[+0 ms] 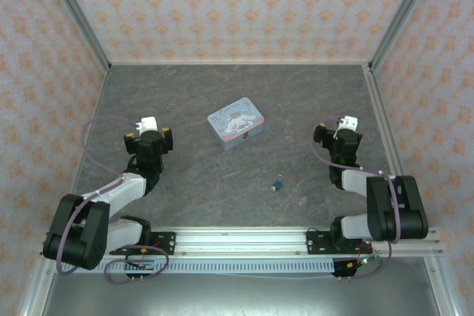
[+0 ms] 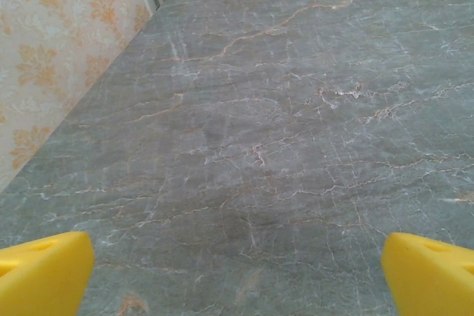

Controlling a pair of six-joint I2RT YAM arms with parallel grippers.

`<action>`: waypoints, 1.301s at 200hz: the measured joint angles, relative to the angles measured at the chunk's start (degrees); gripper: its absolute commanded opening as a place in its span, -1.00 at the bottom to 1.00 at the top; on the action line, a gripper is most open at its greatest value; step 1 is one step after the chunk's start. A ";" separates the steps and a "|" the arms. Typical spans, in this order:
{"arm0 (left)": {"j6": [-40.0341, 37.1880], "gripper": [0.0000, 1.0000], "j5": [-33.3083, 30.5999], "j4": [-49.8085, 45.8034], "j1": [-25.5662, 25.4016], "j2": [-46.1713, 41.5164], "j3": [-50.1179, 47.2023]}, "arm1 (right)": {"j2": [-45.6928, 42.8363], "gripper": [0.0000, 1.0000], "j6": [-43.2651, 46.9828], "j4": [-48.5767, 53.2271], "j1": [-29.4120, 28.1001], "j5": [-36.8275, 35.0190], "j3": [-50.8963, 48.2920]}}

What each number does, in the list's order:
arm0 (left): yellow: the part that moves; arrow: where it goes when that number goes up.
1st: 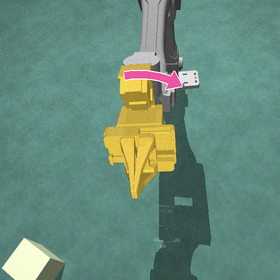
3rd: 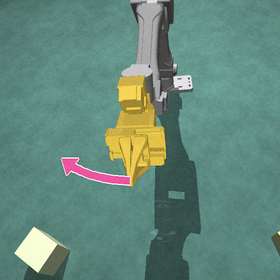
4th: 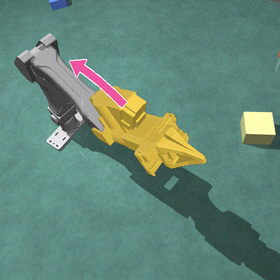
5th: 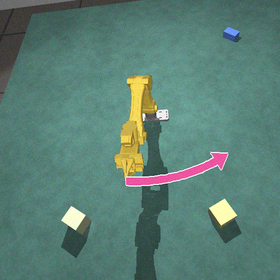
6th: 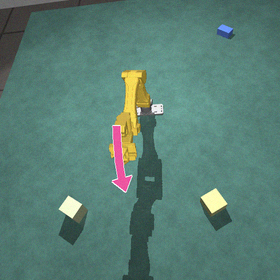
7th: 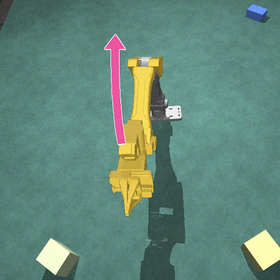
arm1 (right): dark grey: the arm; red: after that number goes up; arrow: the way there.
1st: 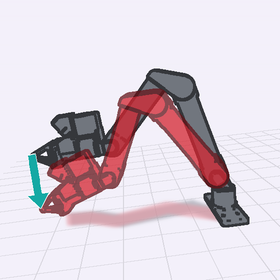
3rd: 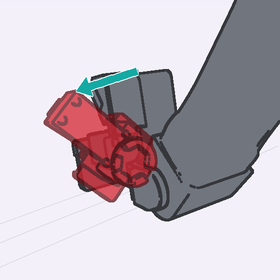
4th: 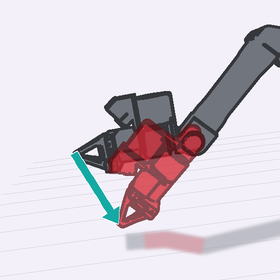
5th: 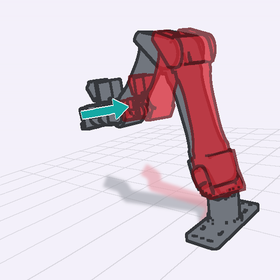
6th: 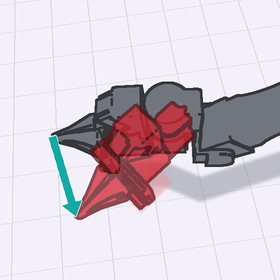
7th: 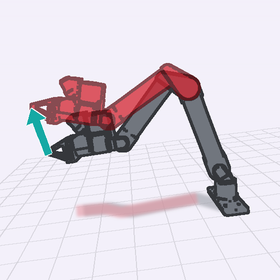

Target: Unlock the padlock with the key

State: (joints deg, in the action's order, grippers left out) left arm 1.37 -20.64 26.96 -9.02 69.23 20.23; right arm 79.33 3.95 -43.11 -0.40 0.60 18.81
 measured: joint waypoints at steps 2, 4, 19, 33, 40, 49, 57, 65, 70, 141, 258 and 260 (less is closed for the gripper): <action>-0.02 1.00 0.33 0.57 0.13 0.24 -0.11 | 0.37 0.98 -0.07 -0.50 0.00 0.11 0.00; -0.02 1.00 0.48 0.87 0.20 0.37 -0.17 | 0.96 0.98 -0.04 -1.01 0.00 0.20 0.00; -0.44 1.00 2.19 3.74 0.79 1.51 -0.76 | 5.25 0.98 -0.28 -3.89 0.09 0.94 0.00; -1.11 1.00 3.76 5.92 1.33 2.23 -1.03 | 7.23 0.98 -0.46 -3.74 0.09 1.31 0.22; -1.44 1.00 4.44 7.43 1.68 2.64 -1.18 | 7.63 0.98 -0.55 -2.71 0.09 1.29 0.87; -1.62 1.00 5.38 9.29 2.12 3.23 -1.33 | 7.96 0.98 -0.72 -1.79 0.09 1.27 2.12; -1.68 1.00 5.97 11.26 2.58 4.11 -1.53 | 7.98 0.98 -0.87 -1.60 0.09 1.27 3.08; -1.66 1.00 6.78 13.38 3.15 5.44 -1.70 | 7.98 0.98 -0.90 -1.64 0.09 1.25 3.87; -1.64 1.00 7.10 14.73 3.48 6.71 -1.75 | 7.98 0.98 -0.92 -1.66 0.09 1.27 4.24; -1.62 0.99 13.33 16.81 5.90 16.65 2.78 | 7.98 0.98 -0.90 -1.44 0.09 1.18 4.59; -1.44 1.00 14.47 16.04 6.49 16.65 3.43 | 7.98 0.99 -0.90 -1.42 0.09 1.18 4.59; -1.44 1.00 14.47 16.04 6.49 16.65 3.43 | 7.98 0.99 -0.90 -1.42 0.09 1.16 4.59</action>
State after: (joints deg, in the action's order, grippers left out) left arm -0.08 -6.17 43.00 -2.52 85.89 23.66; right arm 87.31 3.05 -44.53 -0.32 1.76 23.40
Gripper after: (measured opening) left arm 0.999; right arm 0.993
